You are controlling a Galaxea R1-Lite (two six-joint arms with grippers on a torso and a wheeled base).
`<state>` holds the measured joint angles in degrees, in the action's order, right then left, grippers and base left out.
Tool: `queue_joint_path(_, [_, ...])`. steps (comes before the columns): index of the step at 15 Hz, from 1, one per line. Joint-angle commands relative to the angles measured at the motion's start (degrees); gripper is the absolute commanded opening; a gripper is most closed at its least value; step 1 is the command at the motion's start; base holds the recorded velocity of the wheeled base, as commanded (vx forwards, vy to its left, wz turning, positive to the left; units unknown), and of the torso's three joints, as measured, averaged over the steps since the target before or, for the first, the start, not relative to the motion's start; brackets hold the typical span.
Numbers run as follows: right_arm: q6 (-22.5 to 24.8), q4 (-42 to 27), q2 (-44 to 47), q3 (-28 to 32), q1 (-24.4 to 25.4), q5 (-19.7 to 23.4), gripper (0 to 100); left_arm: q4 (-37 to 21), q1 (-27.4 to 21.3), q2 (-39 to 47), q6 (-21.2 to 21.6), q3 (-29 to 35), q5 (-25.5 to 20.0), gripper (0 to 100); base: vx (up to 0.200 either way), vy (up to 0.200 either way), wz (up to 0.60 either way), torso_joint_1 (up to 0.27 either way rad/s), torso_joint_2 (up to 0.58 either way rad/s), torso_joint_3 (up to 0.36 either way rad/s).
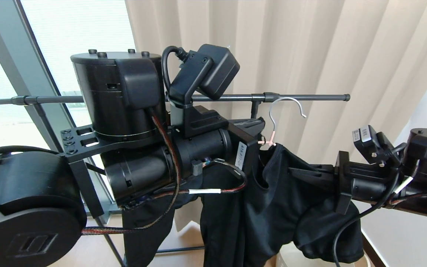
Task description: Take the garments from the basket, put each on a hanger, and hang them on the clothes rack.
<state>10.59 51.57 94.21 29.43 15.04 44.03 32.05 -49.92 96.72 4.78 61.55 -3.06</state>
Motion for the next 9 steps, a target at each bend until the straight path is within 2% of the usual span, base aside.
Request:
queue_joint_path(1, [-3.04,4.42,3.00,-1.57,1.39,0.00,0,0.03,-0.35,1.89,-0.21,1.82,-0.02,0,0.000,0.000,0.00,0.000,0.00,0.000])
queue_joint_path(4, [-8.84,10.92,3.79,-2.27,1.48,0.09,0,0.21,-0.35,1.89,-0.21,1.82,-2.04,0,0.000,0.000,0.00,0.000,0.00,0.000])
queue_joint_path(6, [-9.01,14.53,4.58,-2.89,1.39,0.00,0,1.00,-0.09,1.81,-0.21,1.56,-4.85,0,0.000,0.000,0.00,0.000,0.00,0.000])
queue_joint_path(9, [-10.07,17.16,4.05,-4.29,1.39,0.00,0,1.09,0.09,1.81,0.06,1.12,-4.67,0,0.000,0.000,0.00,0.000,0.00,0.000])
